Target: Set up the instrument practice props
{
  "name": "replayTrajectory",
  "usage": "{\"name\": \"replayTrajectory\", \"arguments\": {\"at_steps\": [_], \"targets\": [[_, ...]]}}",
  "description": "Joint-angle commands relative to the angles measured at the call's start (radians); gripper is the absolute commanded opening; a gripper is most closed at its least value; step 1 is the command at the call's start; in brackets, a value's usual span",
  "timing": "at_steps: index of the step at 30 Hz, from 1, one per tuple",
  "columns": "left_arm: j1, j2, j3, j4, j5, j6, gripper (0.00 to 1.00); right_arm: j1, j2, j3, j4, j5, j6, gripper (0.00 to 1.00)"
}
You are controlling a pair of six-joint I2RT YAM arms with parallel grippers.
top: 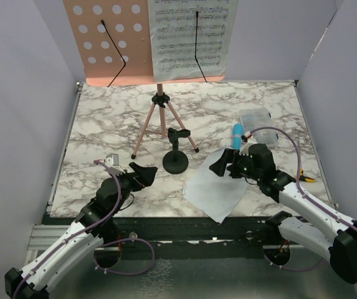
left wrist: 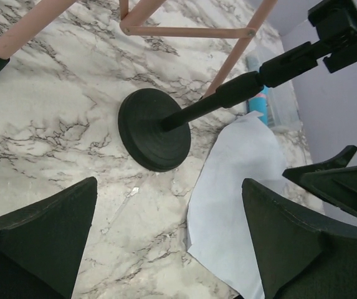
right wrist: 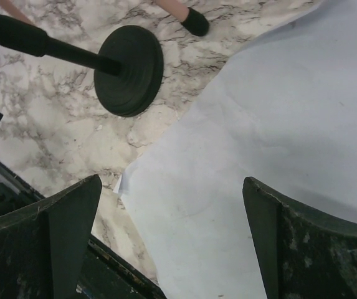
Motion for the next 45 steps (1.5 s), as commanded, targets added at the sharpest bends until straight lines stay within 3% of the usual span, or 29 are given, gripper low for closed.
{"name": "replayTrajectory", "arguments": {"at_steps": [1,8,21,29,45], "targets": [[-0.003,0.109,0.066,-0.005,-0.022,0.017,0.99,-0.003,-0.026,0.000,-0.085,0.159,0.040,1.00],[-0.004,0.259,0.128,0.000,-0.001,0.054,0.99,-0.022,-0.068,-0.015,-0.156,0.275,0.108,1.00],[-0.004,0.502,0.250,0.000,0.051,0.128,0.99,-0.192,-0.140,-0.080,-0.243,0.244,0.194,1.00],[-0.003,0.618,0.313,-0.014,0.075,0.155,0.99,-0.240,-0.239,-0.115,-0.288,0.310,0.244,1.00],[-0.004,0.580,0.341,-0.049,0.057,0.164,0.99,-0.340,-0.104,-0.239,-0.108,0.065,0.276,1.00]]}}
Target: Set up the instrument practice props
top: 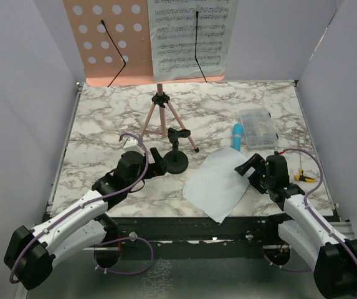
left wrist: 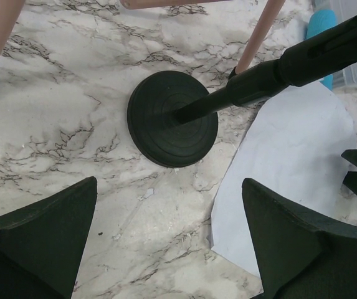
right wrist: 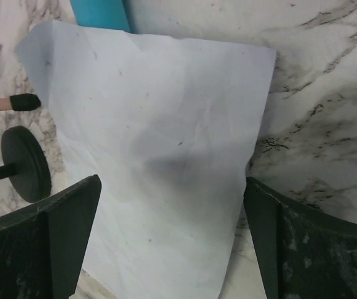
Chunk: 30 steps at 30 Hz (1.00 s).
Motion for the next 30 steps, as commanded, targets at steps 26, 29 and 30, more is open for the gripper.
{"name": "replayTrajectory", "arguments": {"at_steps": [26,29,30], "targets": [[-0.003,-0.195,-0.005,-0.015,-0.001,0.007,0.99,-0.011,0.238,-0.133,0.711,-0.515,-0.006,0.70],[-0.003,-0.199,0.001,-0.015,0.003,0.007,0.99,-0.011,0.338,-0.118,0.807,-0.568,0.015,0.58],[-0.004,-0.201,0.004,-0.015,0.005,0.006,0.99,-0.011,0.366,-0.112,0.836,-0.584,0.020,0.52]]}}
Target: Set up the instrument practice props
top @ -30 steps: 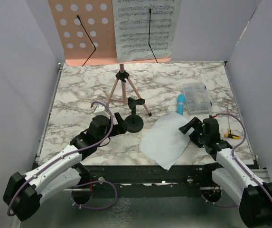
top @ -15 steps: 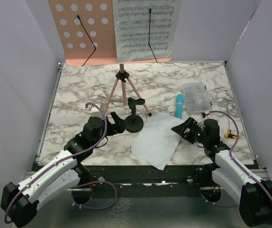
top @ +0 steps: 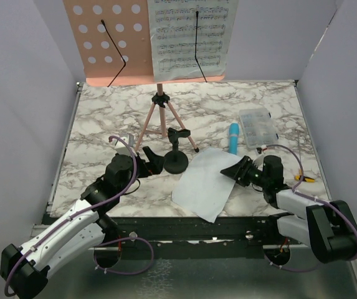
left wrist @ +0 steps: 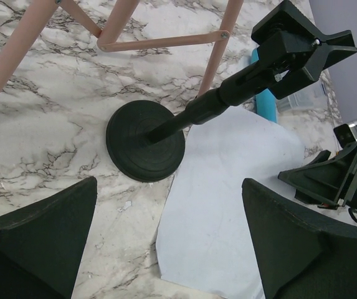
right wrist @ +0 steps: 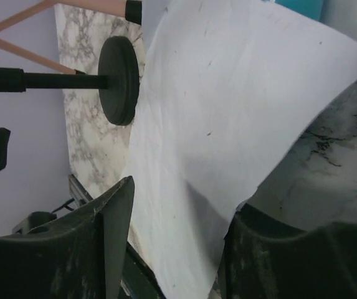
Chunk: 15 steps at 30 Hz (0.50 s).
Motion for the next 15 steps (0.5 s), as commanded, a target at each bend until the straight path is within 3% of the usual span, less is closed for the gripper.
{"name": "replayTrajectory", "arguments": {"at_steps": [1,7,11,15], "targets": [[-0.003,-0.017,0.006,0.000,0.009,0.003,0.99,-0.003,0.110,0.031,0.188,-0.105,0.022,0.47],[-0.004,-0.041,0.008,-0.001,0.016,-0.004,0.99,-0.003,0.145,0.081,0.162,-0.140,-0.007,0.15],[-0.004,-0.061,0.003,0.000,0.016,-0.008,0.99,-0.003,0.080,0.118,0.024,-0.108,-0.062,0.02],[-0.004,-0.084,0.004,-0.001,0.012,-0.012,0.99,-0.003,-0.023,0.170,-0.173,-0.047,-0.155,0.00]]}}
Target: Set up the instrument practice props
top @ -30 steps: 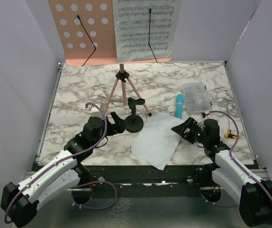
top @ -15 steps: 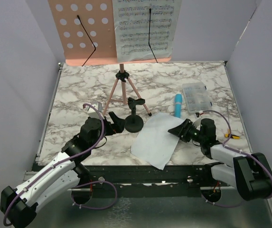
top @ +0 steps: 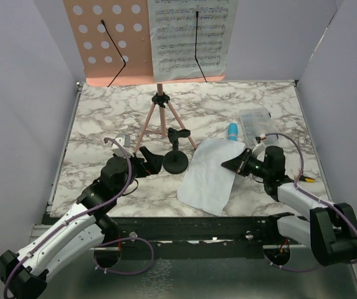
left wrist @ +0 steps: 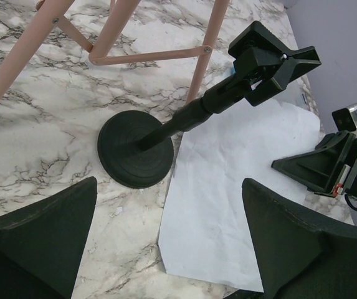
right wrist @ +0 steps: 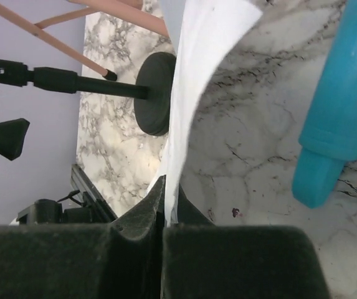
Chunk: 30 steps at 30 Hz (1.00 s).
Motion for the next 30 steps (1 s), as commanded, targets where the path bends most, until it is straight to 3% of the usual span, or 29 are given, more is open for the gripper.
{"name": "replayTrajectory", "arguments": {"at_steps": [1,8,18,25,30], "targets": [[-0.003,-0.032,0.007,-0.002,0.013,-0.010,0.99,-0.004,-0.109,0.074,-0.239,0.060,-0.131,0.00],[-0.004,-0.059,0.041,-0.001,0.031,0.019,0.99,-0.004,-0.281,0.193,-0.494,0.125,-0.225,0.00],[-0.003,-0.073,0.123,-0.005,0.075,0.111,0.99,-0.003,-0.396,0.429,-0.755,0.207,-0.320,0.00],[-0.004,-0.083,0.102,-0.006,0.060,0.116,0.99,-0.004,-0.352,0.589,-0.890,0.410,-0.430,0.00],[-0.004,-0.086,0.091,-0.006,0.052,0.112,0.99,-0.002,-0.261,0.707,-0.978,0.475,-0.490,0.00]]}}
